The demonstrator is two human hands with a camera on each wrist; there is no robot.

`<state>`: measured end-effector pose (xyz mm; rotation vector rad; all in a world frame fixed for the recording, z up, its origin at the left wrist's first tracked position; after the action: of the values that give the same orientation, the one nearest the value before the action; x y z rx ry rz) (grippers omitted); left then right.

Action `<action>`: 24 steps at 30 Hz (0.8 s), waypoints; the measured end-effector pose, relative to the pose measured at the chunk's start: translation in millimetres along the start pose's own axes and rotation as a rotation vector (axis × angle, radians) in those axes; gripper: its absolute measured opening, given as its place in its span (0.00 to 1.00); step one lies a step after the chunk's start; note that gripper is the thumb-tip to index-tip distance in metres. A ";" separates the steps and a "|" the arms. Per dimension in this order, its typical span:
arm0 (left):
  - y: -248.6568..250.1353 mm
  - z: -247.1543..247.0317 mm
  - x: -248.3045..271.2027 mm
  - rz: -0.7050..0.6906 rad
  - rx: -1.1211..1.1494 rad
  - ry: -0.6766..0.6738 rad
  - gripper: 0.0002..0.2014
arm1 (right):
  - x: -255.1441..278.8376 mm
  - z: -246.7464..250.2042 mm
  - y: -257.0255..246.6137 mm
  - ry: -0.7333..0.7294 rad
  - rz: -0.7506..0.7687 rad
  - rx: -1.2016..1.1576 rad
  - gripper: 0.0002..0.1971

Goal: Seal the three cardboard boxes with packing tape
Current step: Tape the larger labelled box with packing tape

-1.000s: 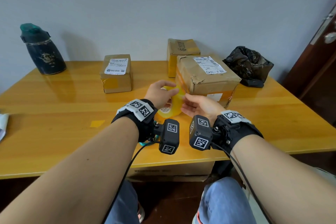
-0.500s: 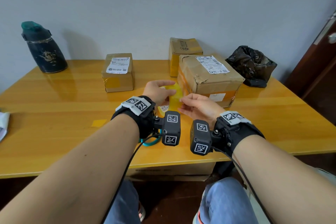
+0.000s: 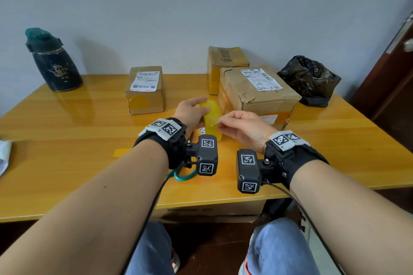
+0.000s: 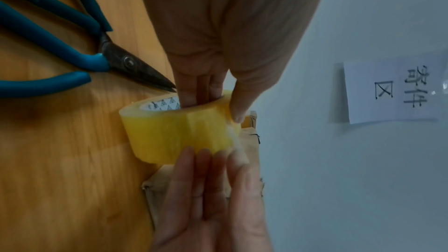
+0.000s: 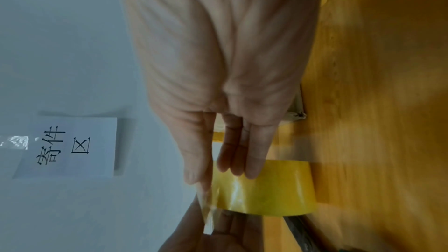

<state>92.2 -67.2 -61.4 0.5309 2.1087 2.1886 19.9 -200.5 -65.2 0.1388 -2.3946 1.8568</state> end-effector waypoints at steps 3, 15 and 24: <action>-6.2 -2.3 3.0 0.056 -0.056 -0.068 0.28 | -1.6 -1.7 -2.1 0.010 0.007 0.011 0.08; -6.6 -8.2 0.4 0.060 -0.018 -0.022 0.47 | 0.4 0.8 1.0 -0.023 -0.044 0.141 0.03; -8.7 -3.5 -7.6 0.013 -0.091 -0.021 0.48 | -1.4 13.9 10.5 0.041 -0.123 0.212 0.03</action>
<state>96.7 -72.0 -71.5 0.5588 1.9901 2.2622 19.5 -211.4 -78.8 0.2568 -2.1064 2.0295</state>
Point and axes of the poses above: each hand's wrist, its own x-axis away from the middle knuckle, its own z-axis out of the back of the hand, y = z × x, the point moved 5 cm from there along -x, towards the middle knuckle, and after that the axes turned 2 degrees about x, right-handed, at the moved point
